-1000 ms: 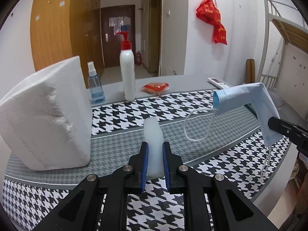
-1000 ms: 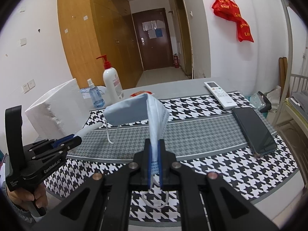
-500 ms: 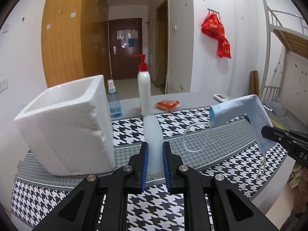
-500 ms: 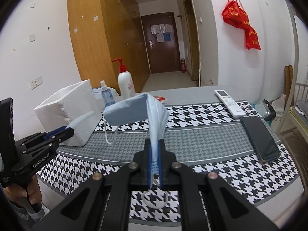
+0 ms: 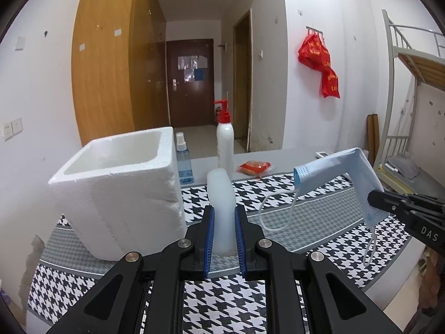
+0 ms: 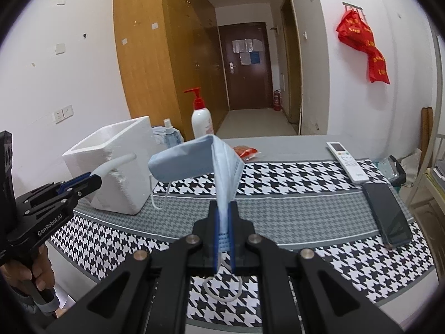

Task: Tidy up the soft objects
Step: 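Carry the white roll with the left gripper while the right gripper carries the blue mask to the box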

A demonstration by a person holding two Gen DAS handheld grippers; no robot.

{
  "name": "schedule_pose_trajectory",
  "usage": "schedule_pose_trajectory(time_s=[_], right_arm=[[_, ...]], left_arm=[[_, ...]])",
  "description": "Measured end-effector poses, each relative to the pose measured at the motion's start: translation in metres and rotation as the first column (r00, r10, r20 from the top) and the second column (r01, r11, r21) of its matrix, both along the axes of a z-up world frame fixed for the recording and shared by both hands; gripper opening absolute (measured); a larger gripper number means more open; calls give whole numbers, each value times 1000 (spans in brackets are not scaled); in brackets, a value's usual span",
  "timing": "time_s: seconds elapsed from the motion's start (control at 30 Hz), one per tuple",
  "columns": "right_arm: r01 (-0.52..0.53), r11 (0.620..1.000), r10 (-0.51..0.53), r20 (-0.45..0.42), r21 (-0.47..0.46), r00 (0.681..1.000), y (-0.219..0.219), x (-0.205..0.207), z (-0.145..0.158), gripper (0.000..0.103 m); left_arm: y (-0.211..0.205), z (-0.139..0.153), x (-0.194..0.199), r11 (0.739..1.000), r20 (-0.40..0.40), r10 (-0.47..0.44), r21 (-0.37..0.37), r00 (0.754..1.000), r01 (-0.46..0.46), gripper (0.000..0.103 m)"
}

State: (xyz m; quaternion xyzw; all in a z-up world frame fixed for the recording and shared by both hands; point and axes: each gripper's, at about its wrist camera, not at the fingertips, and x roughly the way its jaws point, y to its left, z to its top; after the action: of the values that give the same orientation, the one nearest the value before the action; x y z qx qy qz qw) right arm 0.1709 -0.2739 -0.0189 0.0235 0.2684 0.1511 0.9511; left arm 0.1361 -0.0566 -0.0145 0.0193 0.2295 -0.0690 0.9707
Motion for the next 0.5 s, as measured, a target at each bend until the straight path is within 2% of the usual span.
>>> schedule_pose_trajectory(time_s=[0.5], right_arm=[[-64,998,64,21,2,998,22,4,8,8]], left_arm=[[21,18,-14,1000,56,30,-4,998,-30,16]])
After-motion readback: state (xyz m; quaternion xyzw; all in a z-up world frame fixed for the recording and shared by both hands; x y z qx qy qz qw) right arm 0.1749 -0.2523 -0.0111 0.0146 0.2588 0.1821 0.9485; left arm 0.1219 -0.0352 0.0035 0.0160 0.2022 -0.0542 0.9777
